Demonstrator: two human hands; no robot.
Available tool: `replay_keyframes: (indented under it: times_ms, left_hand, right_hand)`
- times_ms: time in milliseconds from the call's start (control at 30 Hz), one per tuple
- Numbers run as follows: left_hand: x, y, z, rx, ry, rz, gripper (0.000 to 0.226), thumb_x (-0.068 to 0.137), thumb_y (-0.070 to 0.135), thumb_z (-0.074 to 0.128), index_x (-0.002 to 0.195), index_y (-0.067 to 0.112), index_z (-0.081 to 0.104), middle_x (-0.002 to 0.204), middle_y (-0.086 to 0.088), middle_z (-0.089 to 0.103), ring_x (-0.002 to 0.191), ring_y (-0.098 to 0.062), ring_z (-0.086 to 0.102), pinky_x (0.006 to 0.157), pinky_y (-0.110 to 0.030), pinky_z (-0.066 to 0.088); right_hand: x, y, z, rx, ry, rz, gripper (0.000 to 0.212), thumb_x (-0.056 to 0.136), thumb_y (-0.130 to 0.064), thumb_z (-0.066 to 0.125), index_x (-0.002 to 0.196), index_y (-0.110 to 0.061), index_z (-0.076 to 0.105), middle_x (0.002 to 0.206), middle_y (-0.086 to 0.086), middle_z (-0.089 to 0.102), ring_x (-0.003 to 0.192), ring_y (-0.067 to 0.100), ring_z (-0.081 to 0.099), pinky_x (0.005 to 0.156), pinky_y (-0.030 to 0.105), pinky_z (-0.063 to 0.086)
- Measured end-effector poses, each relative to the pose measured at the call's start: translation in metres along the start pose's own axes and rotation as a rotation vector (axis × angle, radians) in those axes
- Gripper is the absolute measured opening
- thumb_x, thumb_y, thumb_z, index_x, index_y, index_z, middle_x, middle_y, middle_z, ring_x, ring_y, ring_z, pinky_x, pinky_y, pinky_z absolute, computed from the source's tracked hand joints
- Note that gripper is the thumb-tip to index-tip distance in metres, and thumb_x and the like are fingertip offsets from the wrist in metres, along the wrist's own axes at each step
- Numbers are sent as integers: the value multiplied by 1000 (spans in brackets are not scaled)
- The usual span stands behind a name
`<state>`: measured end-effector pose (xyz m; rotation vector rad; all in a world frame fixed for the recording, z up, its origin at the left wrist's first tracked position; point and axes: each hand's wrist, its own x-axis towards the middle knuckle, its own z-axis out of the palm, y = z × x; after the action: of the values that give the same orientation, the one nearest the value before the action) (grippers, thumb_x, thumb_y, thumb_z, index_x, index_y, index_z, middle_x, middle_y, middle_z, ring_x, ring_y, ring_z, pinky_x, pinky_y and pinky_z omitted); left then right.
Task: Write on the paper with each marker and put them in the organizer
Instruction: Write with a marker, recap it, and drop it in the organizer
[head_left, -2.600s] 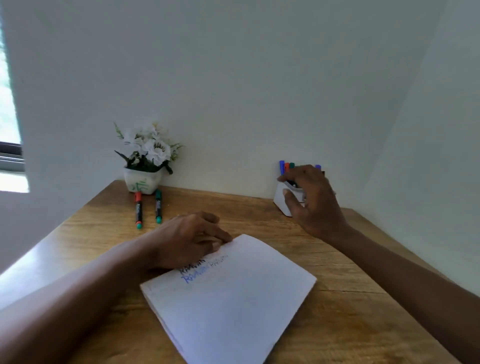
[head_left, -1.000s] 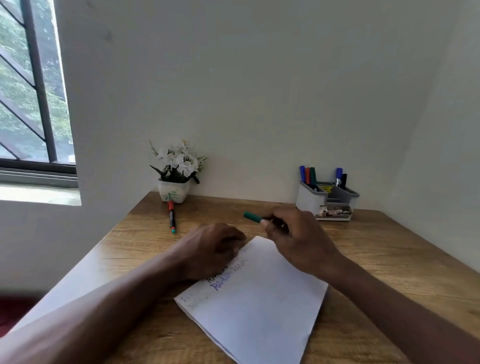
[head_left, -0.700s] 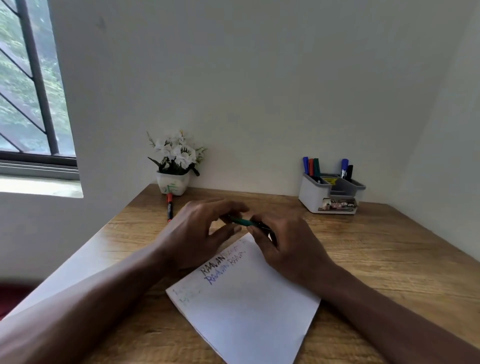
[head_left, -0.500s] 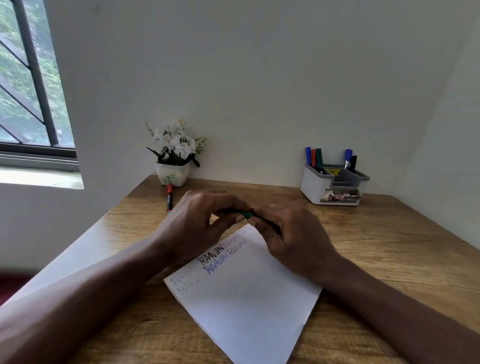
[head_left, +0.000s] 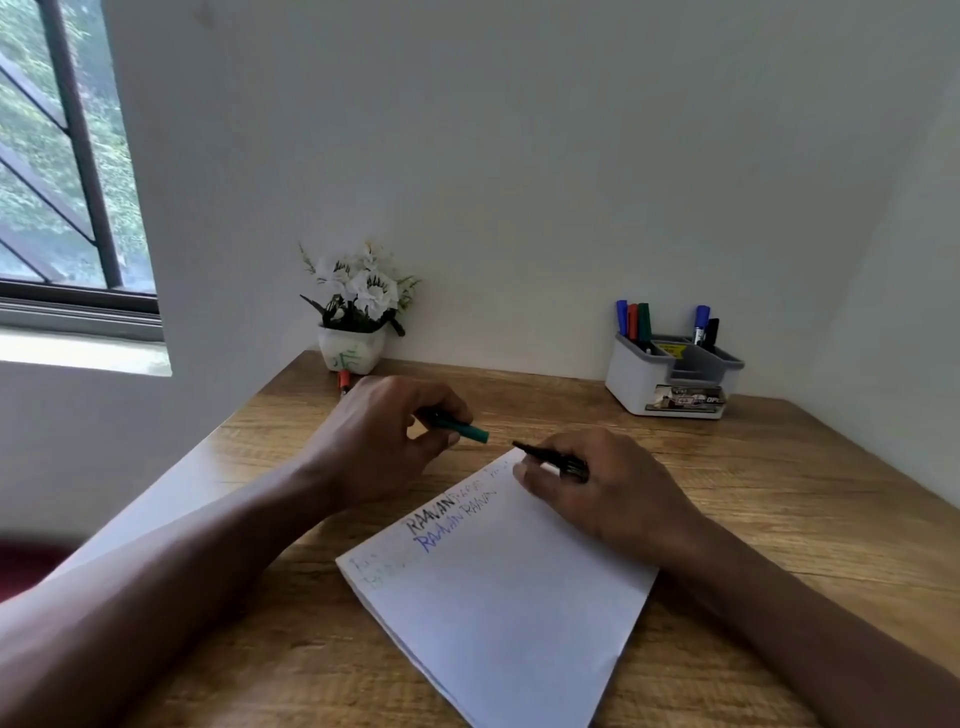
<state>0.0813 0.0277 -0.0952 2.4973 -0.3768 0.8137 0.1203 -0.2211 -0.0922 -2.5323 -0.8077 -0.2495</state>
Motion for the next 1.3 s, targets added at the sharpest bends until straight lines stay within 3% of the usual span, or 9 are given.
replay_keyframes:
  times_ms: [133,333,533,633,767,933,1033,1133,1300]
  left_hand:
    - [0,-5,3,91,-94,-119,19,84,33,78,102,38,74,96,20,73,88,6,65,78,-24,57]
    - [0,-7,6,130,-153,-185,26,88,47,71,111,37,72,105,17,73,91,4,65,80,-27,58]
    - [-5,-2,8,146,-319,-191,60,83,70,56,134,38,55,134,11,60,122,-12,57,100,-37,48]
    - [-4,1,6,147,-362,-207,63,82,69,55,137,39,52,139,9,57,127,-15,54,105,-40,45]
    - [-3,3,5,126,-358,-216,54,88,59,63,137,39,53,140,9,57,129,-16,53,105,-39,44]
    - [-2,6,6,121,-363,-211,50,90,55,63,136,38,54,138,8,58,126,-15,54,103,-38,45]
    - [-3,5,7,120,-360,-200,47,90,54,63,134,38,56,137,10,58,124,-13,55,103,-38,45]
    - [-3,3,8,115,-367,-192,45,90,56,62,132,39,58,136,11,58,123,-13,55,103,-40,46]
    - [-1,2,7,103,-379,-187,44,91,54,63,132,39,58,136,10,58,122,-13,56,103,-42,48]
  right_hand:
    - [-3,-7,-4,-120,-86,-41,51,90,-66,57,133,-39,61,69,-24,44,67,-3,45,57,23,31]
    - [-4,-10,-7,-142,-156,-49,50,93,-61,54,139,-42,56,85,-26,57,83,1,56,65,26,43]
    - [-4,-12,-14,-32,-158,-59,37,106,-25,44,137,-37,60,120,-15,70,96,3,62,82,27,53]
    - [-2,-8,-12,275,-43,-55,41,104,-14,53,129,-46,59,98,-11,71,75,7,66,67,24,56]
    - [3,-11,-14,946,-5,106,25,102,-1,51,114,-17,66,93,17,73,64,25,70,54,28,56]
    - [3,0,-11,1595,-445,219,63,70,-14,66,130,6,63,107,21,71,93,28,72,77,31,62]
    - [5,-1,-5,1392,-386,162,70,59,-21,89,123,0,68,89,8,66,81,18,64,65,27,55]
    - [4,-13,2,1102,-212,214,35,83,-43,78,94,-11,69,71,5,57,64,15,54,53,26,43]
    - [4,-17,6,869,-171,174,14,97,-14,64,103,-9,75,80,15,75,72,24,69,67,33,56]
